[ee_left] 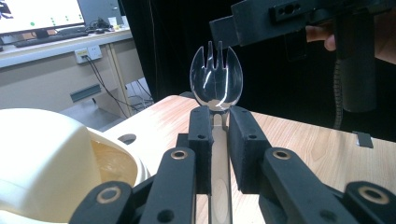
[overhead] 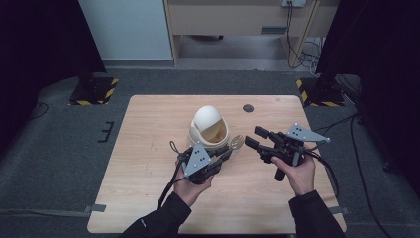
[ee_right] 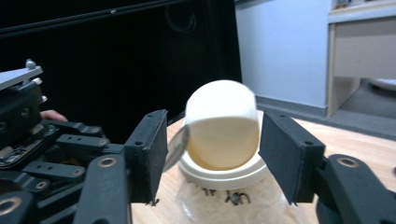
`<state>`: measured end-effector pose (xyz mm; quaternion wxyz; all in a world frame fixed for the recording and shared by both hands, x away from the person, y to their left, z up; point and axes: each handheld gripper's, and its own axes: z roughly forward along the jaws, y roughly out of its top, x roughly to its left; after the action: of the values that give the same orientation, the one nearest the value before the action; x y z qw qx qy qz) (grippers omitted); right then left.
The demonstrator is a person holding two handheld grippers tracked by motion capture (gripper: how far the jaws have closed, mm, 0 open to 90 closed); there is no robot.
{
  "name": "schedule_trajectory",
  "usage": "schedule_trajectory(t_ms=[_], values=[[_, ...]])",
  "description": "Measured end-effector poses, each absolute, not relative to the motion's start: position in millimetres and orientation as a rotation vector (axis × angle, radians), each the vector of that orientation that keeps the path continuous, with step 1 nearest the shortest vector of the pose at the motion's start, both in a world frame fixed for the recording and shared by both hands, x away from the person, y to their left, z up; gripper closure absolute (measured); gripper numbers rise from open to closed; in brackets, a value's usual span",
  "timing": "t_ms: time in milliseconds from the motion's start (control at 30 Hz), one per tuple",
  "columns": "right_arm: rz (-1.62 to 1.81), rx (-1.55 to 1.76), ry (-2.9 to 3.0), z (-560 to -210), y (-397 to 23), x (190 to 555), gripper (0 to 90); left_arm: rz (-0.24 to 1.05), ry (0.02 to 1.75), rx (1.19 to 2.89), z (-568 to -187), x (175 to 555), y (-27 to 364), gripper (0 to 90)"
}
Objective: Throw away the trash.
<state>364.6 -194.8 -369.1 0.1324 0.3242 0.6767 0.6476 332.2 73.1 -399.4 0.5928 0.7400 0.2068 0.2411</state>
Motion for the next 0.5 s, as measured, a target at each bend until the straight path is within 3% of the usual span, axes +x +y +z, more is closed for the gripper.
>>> schedule_trajectory(t_ms=[167, 500], values=[[1.894, 0.963, 2.010, -373, -187, 364, 49.1, 0.578, 0.468, 1.719, -400, 329, 69, 79.4], [1.954, 0.999, 2.056, -378, -183, 362, 72.0, 0.591, 0.455, 1.697, -402, 324, 65, 79.4]])
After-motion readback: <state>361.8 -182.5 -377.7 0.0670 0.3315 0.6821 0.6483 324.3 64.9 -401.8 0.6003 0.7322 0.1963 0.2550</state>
